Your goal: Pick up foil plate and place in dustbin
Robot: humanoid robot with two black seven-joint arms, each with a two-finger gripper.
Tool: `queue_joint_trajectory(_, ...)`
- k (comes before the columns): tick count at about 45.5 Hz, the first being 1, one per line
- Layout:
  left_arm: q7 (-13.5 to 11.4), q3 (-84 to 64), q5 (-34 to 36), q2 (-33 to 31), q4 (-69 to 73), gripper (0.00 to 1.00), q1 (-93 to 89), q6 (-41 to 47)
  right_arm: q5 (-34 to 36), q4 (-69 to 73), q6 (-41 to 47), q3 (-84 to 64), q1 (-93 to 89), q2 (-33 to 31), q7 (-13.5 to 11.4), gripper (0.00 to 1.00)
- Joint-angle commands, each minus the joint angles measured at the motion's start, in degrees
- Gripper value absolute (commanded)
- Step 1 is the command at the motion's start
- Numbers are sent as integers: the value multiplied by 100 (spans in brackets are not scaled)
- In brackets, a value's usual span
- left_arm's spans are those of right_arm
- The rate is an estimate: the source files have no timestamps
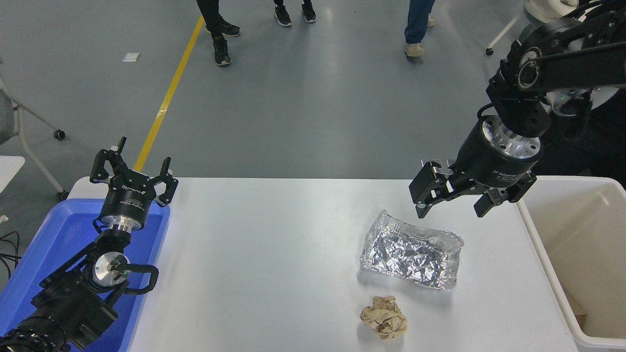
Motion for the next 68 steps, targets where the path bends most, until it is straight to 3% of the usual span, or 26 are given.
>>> queue_joint_trajectory(1,0,0,0,0,0,98,0,1,0,-5,0,3,-47,16,0,100)
queue_joint_trajectory(68,0,0,0,0,0,98,-9,1,0,-190,0,-190,-38,-54,17,100)
